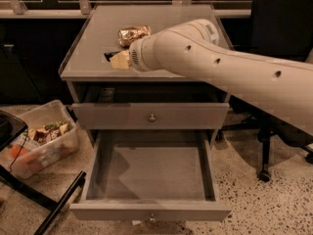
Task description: Place rxbar blueberry into middle drawer
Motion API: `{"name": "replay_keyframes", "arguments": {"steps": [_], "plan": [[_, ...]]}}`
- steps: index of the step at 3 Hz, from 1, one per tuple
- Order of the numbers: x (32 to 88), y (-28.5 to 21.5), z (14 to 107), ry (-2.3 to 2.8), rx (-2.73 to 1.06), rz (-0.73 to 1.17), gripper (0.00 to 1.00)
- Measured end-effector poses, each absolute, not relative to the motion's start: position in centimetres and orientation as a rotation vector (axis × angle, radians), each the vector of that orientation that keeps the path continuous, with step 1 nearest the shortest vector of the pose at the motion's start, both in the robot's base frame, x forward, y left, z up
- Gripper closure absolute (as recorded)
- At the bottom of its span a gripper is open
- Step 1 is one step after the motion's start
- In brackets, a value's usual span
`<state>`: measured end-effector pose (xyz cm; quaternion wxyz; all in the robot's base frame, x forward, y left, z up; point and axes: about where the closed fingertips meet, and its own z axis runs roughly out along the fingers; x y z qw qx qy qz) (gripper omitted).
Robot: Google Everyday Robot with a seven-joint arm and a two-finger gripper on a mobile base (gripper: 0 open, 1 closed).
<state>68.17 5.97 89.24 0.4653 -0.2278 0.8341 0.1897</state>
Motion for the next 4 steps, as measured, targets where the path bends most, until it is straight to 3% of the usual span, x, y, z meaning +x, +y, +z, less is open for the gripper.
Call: {"name": "replay_keyframes", "arguments": {"steps": [2, 4], "plan": [[58.4, 4.0, 83.1, 2.196, -0.691, 0.690, 1.00], [53.2, -9.2, 68.6, 2.453, -0.805, 0.476, 1.00]]}}
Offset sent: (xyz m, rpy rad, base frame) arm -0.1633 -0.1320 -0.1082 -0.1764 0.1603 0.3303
